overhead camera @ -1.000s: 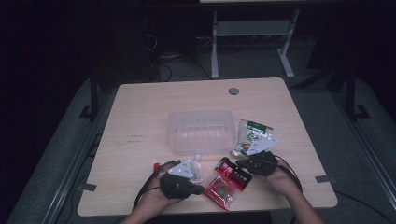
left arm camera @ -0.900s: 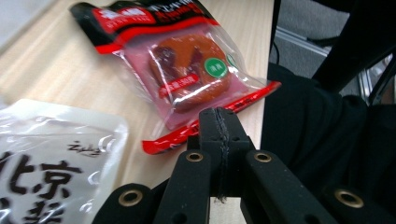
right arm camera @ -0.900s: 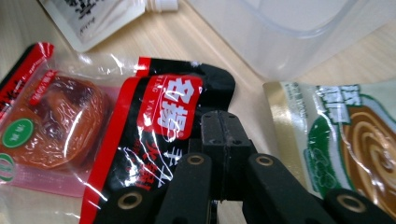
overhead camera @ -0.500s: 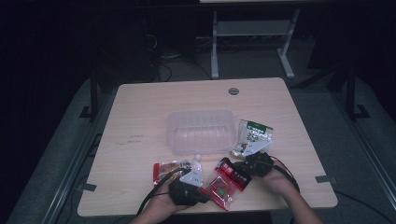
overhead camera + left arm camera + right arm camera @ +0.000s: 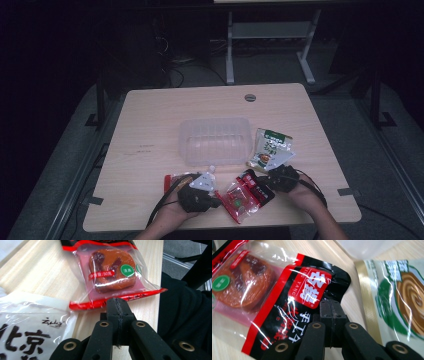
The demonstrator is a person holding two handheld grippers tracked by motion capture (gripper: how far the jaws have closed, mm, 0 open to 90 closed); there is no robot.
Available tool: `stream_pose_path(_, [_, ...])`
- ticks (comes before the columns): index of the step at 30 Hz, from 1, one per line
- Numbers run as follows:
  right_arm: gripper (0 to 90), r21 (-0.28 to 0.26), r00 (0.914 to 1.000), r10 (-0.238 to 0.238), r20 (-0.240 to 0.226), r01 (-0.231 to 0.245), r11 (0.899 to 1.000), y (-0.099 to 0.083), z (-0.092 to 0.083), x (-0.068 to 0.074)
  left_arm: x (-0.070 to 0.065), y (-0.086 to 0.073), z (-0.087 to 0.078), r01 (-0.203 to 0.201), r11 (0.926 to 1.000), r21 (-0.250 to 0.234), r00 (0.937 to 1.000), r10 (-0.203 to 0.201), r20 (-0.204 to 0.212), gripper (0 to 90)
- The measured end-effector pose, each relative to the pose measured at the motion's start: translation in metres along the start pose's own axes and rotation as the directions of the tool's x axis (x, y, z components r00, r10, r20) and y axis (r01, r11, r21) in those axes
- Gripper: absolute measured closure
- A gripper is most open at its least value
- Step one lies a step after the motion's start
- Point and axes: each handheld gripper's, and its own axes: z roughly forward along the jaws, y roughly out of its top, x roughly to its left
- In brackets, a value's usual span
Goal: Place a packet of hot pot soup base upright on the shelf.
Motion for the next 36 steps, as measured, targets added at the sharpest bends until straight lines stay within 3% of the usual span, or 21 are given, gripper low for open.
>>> stream_pose_path(5, [89.7,0.02,0.9995,0.017,0.025,-0.018,1.0,-0.01,-0.01,-0.001,-0.002,0.001,-0.002,-0.007,1.0,-0.003,1.0,0.007,0.005,89.7])
stream_pose_path(16, [89.2,0.063,0.9972,0.009,0.074,-0.014,0.998,-0.024,-0.026,0.009,-0.003,0.006,-0.007,-0.015,0.9998,-0.017,0.9998,0.015,0.013,89.7])
stream_pose_path(18, [86.8,0.043,0.9961,0.016,0.087,-0.02,0.999,-0.026,-0.028,0.009,-0.003,0.007,-0.008,-0.021,0.9997,-0.016,0.9997,0.021,0.015,89.7])
stream_pose_path(20, [77.6,-0.012,0.9942,0.064,0.087,-0.063,0.998,-0.029,-0.034,0.006,-0.002,0.011,-0.011,-0.042,0.999,-0.013,0.9988,0.042,0.023,89.7])
stream_pose_path(23, [64.8,-0.061,0.9896,0.112,0.091,-0.107,0.992,-0.035,-0.044,0.007,0.0,0.017,-0.011,-0.036,0.9991,-0.024,0.999,0.037,0.024,89.8])
stream_pose_path(29, [44.2,-0.147,0.9751,0.203,0.09,-0.189,0.971,-0.056,-0.061,0.007,0.003,0.03,-0.003,-0.067,0.9977,-0.013,0.9974,0.067,0.024,89.8])
stream_pose_path(36, [35.9,-0.228,0.963,0.263,0.061,-0.243,0.943,-0.063,-0.068,-0.001,0.003,0.036,0.014,-0.086,0.9962,-0.009,0.995,0.086,0.049,89.7])
